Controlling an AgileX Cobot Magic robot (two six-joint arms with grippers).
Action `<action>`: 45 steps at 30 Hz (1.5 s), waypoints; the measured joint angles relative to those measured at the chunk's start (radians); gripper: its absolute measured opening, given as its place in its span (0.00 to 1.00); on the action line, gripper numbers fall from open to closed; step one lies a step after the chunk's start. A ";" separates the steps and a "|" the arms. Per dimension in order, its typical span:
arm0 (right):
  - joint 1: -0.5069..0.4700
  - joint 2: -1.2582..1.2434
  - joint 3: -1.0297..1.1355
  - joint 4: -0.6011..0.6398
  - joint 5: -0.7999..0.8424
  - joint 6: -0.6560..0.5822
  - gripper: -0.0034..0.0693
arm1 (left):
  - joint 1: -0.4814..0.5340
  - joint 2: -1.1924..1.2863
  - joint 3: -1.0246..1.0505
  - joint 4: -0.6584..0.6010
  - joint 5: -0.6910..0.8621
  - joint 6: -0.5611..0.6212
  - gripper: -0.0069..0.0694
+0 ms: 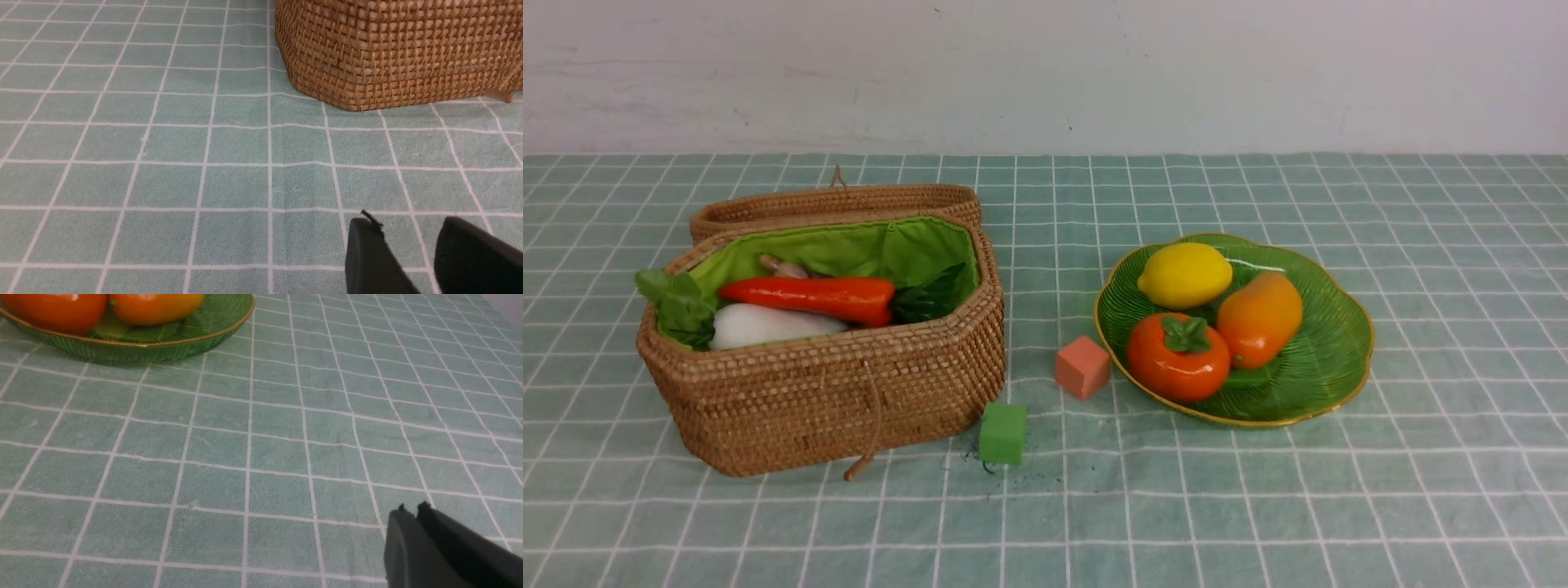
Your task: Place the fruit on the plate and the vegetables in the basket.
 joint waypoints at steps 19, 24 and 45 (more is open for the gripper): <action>0.000 0.000 0.000 0.000 0.000 0.000 0.14 | 0.000 0.000 0.000 0.000 0.000 0.000 0.40; 0.000 0.000 0.000 0.000 0.000 0.000 0.15 | 0.000 0.000 0.000 0.000 0.000 0.000 0.40; 0.000 0.000 0.000 0.000 0.000 0.000 0.19 | 0.000 0.000 0.000 0.000 0.000 0.000 0.40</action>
